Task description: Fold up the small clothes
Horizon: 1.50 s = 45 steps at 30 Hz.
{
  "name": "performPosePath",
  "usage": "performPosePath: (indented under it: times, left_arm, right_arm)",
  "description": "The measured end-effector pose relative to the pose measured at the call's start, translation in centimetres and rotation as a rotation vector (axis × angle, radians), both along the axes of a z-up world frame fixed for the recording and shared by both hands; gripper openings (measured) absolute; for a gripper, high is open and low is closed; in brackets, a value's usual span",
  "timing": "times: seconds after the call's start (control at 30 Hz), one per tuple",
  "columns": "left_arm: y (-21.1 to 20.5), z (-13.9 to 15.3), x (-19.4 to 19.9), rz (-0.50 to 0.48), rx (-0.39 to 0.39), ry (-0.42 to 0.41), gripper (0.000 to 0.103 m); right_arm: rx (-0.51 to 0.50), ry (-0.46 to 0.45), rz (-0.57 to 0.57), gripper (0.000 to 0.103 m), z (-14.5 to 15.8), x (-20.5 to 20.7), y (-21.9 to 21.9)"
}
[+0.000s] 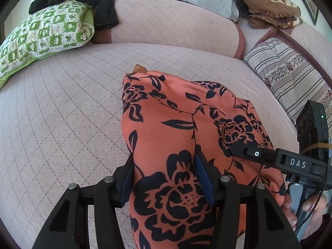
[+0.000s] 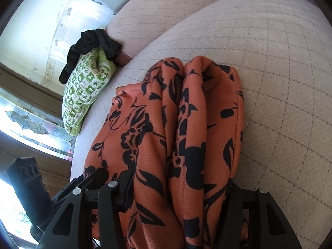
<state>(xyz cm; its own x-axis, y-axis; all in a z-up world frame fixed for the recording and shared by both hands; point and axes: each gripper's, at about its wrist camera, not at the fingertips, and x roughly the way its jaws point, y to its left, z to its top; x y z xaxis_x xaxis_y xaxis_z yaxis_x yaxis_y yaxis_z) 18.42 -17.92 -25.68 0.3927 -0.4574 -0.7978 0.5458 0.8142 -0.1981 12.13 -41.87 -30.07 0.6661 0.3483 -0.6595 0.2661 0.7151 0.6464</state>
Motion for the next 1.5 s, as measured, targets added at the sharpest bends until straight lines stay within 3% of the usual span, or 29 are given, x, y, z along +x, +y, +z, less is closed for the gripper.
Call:
performPosePath:
  times: [0.07,0.13,0.2,0.3,0.43,0.6,0.87,1.13,1.5]
  left_arm:
    - [0.0,-0.4,0.2,0.004,0.002,0.012,0.058]
    - [0.0,-1.2,0.8,0.016,0.001,0.061,0.070]
    - [0.2,-2.1,1.3,0.020,-0.027,0.122,0.075]
    - [0.5,-2.5,1.6,0.023,-0.066,0.153,0.073]
    - [0.6,-2.0,1.3,0.014,-0.083,0.122,0.053]
    - [0.7,-1.1,0.7,0.015,-0.101,0.067,0.043]
    - [2.7,1.6,-0.1,0.060,-0.109,-0.053,0.043]
    - [7.4,3.6,0.0,0.125,-0.132,-0.132,0.043]
    - [12.0,1.5,0.9,0.196,-0.084,-0.071,0.043]
  right_arm:
    - [-0.008,0.016,-0.002,0.057,-0.3,0.2,0.1]
    - [0.025,0.043,-0.009,0.056,-1.1,0.3,-0.2]
    - [0.045,0.041,-0.012,0.056,-1.2,0.4,-0.4]
    - [0.051,0.039,-0.013,0.056,-1.3,0.4,-0.4]
    - [0.045,0.024,-0.017,0.056,-1.0,0.4,-0.3]
    - [-0.004,-0.016,-0.021,0.056,0.1,0.1,0.4]
    - [-0.091,-0.116,0.009,0.055,3.1,0.3,3.2]
    - [-0.080,-0.224,0.054,0.055,5.3,1.6,7.3]
    - [-0.081,-0.198,0.097,0.055,4.5,4.5,12.1]
